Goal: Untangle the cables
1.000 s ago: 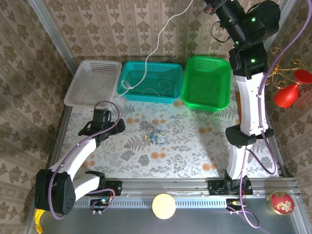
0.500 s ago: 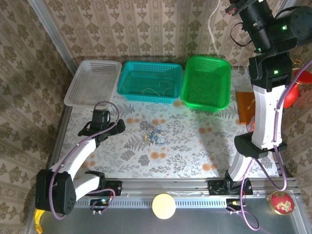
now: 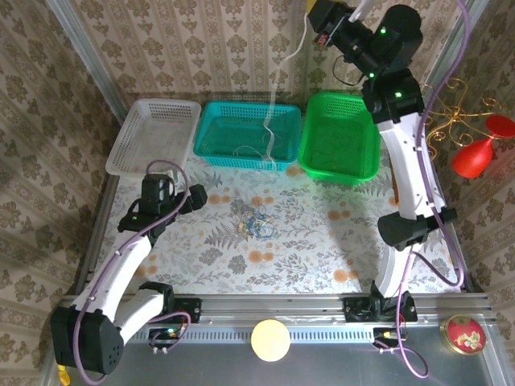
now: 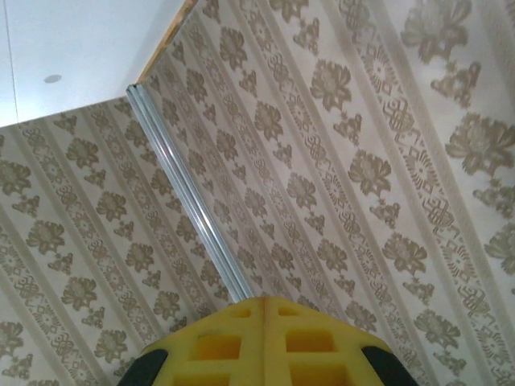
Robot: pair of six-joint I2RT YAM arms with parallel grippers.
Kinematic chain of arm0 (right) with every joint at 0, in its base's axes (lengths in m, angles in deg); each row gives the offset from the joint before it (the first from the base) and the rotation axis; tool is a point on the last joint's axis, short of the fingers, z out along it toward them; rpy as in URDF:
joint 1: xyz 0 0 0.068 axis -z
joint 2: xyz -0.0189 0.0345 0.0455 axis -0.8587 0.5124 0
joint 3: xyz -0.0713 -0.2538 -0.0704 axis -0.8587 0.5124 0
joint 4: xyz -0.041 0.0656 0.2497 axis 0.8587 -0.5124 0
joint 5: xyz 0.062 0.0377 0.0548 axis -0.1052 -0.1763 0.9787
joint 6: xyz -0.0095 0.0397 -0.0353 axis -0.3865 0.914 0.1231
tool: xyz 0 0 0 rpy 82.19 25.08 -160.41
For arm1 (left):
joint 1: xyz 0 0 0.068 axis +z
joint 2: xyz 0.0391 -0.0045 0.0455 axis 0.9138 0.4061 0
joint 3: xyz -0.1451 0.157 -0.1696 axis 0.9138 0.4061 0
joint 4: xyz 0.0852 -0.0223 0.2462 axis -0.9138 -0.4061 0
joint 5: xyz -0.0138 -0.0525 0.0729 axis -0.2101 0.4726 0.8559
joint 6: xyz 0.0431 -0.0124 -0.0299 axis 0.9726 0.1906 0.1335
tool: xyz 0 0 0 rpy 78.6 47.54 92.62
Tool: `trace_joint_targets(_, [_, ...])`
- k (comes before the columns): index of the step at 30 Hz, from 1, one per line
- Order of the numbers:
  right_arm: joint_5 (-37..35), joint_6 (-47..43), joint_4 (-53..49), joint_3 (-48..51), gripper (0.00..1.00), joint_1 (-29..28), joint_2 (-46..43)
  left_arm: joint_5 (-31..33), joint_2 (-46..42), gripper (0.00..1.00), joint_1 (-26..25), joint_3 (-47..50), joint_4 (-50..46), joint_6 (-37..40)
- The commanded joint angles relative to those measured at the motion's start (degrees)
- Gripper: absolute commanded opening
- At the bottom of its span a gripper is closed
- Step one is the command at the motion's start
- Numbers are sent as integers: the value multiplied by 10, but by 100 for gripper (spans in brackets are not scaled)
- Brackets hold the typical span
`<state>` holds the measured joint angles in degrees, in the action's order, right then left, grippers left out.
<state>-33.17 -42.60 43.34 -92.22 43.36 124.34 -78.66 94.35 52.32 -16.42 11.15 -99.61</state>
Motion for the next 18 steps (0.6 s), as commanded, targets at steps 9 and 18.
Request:
trace_joint_targets(9, [-18, -6, 48, -192, 0, -26, 237, -20, -29, 100, 15, -91, -56, -21])
trace_joint_targets(18, [8, -64, -27, -142, 0, -42, 332, -25, -21, 100, 17, -96, -49, -26])
